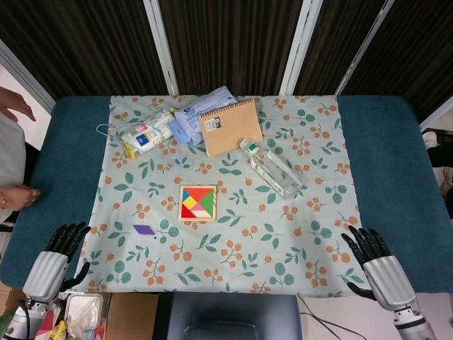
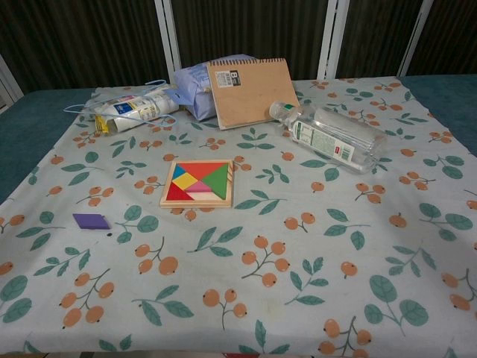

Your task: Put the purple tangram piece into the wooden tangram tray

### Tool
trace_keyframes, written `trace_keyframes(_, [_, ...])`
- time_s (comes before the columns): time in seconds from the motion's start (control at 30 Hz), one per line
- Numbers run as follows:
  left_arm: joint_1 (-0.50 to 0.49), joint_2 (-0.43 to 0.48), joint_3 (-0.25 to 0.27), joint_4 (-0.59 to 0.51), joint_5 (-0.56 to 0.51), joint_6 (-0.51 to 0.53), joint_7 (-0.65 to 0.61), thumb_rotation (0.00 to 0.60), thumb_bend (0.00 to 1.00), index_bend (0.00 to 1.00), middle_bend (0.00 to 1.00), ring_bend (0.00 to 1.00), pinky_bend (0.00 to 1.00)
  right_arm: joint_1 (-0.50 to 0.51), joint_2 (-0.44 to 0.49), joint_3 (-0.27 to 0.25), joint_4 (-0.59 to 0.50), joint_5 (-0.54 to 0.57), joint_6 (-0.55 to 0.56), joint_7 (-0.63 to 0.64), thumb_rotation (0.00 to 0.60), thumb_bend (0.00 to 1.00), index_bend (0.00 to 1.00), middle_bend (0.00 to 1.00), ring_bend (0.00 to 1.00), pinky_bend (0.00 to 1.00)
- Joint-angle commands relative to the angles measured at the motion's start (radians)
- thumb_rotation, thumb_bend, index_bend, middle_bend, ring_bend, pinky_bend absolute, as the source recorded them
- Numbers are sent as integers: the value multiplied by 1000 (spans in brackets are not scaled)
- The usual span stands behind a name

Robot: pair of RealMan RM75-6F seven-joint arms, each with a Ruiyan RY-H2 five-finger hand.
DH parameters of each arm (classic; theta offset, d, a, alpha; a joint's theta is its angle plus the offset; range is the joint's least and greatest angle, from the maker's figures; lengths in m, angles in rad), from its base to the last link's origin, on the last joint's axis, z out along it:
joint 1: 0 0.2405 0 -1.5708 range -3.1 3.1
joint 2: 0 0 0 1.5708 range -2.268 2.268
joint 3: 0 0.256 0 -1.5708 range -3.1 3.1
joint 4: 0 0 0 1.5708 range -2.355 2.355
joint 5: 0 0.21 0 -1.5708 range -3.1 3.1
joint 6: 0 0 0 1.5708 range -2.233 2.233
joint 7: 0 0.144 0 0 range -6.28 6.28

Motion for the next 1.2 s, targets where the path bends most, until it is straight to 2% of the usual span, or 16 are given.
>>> trace_keyframes(0.03, [2,1,1,-1,-3,-1,2,600,419,91,44,0,28,1,0,0,0,0,-1,2,600,160,0,0,0,0])
trace_keyframes(0.23, [-14,-17,9,1,4,-36,2,600,417,90,45,0,33,-1,4,0,-3,6,-4,-1,600,160,0,0,0,0])
trace_keyframes(0.27, [-16,-27,7,5,3,-40,9,600,417,90,60,7,50,-1,5,1,-2,6,-2,0,600,160,0,0,0,0])
trace_keyframes(0.3, [-16,-42,0,9,-3,-40,24,600,416,90,121,69,136,-1,5,2,-1,8,-1,2,600,160,0,0,0,0])
trace_keyframes(0.37, [-17,-96,-18,34,-14,-37,65,600,414,102,350,338,486,0,5,3,-2,13,-5,5,600,160,0,0,0,0])
trace_keyframes(0.4, [-23,-125,-23,47,-29,-59,86,600,414,114,517,540,720,1,4,5,-3,17,-10,5,600,160,0,0,0,0])
trace_keyframes(0.43, [-29,-144,-28,53,-44,-82,99,600,415,126,651,696,869,3,3,6,-4,21,-14,3,600,160,0,0,0,0])
trace_keyframes(0.47, [-39,-160,-33,59,-59,-107,114,600,415,143,779,846,968,5,1,6,-4,24,-19,2,600,160,0,0,0,0])
trace_keyframes(0.5, [-50,-177,-42,65,-74,-131,128,600,415,163,865,938,999,6,0,7,-5,26,-24,-1,600,160,0,0,0,0])
trace_keyframes(0.57, [-73,-214,-70,78,-119,-180,155,600,413,211,956,999,1000,11,-5,7,-6,30,-36,-10,600,159,0,0,0,0])
trace_keyframes(0.63, [-96,-244,-102,85,-167,-222,172,600,413,261,996,1000,1000,15,-9,8,-8,33,-46,-19,600,160,0,0,0,0])
trace_keyframes(0.73, [-122,-261,-138,69,-234,-277,187,600,412,289,1000,1000,1000,17,-11,7,-11,35,-53,-24,600,160,0,0,0,0])
trace_keyframes(0.87, [-141,-288,-173,61,-286,-299,181,600,404,295,1000,1000,1000,16,-9,9,-12,38,-49,-19,600,160,0,0,0,0])
trace_keyframes(1.0, [-160,-326,-196,84,-347,-334,196,600,404,341,1000,1000,1000,13,-5,7,-13,37,-41,-14,600,160,0,0,0,0])
trace_keyframes(1.2, [-182,-386,-212,109,-420,-368,247,600,392,340,1000,1000,1000,9,-1,7,-12,34,-30,-1,600,160,0,0,0,0])
